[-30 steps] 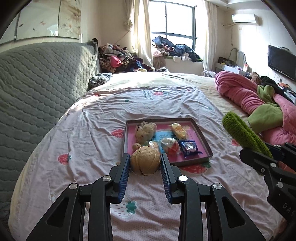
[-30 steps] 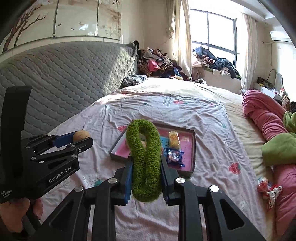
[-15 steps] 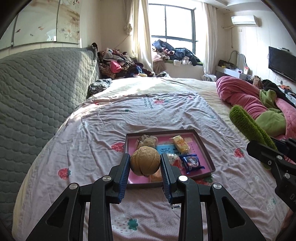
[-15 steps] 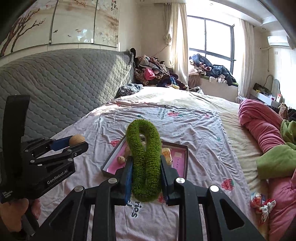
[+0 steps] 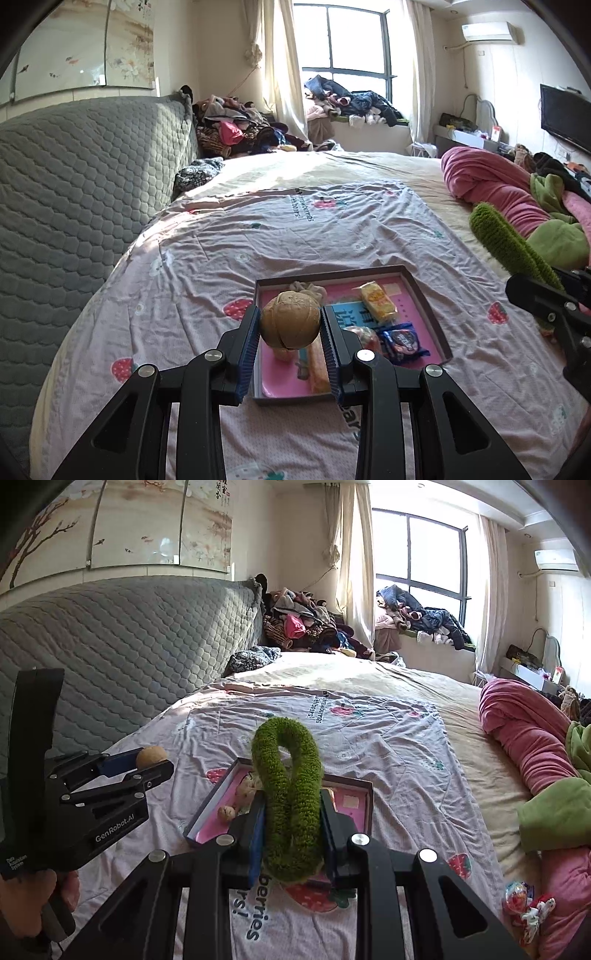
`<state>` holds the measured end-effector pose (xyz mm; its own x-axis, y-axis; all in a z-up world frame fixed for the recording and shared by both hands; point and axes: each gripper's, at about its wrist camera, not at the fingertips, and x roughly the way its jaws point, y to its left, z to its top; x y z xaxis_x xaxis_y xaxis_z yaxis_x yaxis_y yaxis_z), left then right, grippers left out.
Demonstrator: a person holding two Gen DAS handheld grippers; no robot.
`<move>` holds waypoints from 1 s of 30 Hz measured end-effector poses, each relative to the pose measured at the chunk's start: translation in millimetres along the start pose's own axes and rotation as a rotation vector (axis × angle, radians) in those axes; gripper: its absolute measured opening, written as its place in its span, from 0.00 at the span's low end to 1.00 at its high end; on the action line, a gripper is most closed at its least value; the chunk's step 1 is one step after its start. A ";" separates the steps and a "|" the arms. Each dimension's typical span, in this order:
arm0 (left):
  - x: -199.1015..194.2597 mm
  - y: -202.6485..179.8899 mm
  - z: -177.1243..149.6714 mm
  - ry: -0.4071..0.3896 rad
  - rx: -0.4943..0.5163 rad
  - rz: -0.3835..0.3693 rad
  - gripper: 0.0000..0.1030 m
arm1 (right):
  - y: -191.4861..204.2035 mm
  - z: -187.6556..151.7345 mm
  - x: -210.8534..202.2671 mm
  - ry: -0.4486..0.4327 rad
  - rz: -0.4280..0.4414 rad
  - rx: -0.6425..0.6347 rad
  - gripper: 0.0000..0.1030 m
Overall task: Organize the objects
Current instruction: 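Lift and carry the walnut in left tool and green ring in right tool over the tray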
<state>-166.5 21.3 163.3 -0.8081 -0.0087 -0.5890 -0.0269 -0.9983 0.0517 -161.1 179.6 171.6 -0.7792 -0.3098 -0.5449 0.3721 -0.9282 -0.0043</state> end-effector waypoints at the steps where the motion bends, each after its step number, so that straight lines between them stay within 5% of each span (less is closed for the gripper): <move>1: 5.2 1.3 0.9 0.000 -0.004 0.001 0.33 | -1.8 1.5 5.3 0.002 -0.002 0.001 0.26; 30: 156.1 -27.0 -4.5 0.096 -0.004 -0.031 0.33 | -54.1 -18.4 125.2 0.078 -0.022 0.062 0.26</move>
<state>-289.3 46.7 66.3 -0.7469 0.0165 -0.6647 -0.0485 -0.9984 0.0298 -269.5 194.8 88.2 -0.7444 -0.2746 -0.6087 0.3215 -0.9463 0.0337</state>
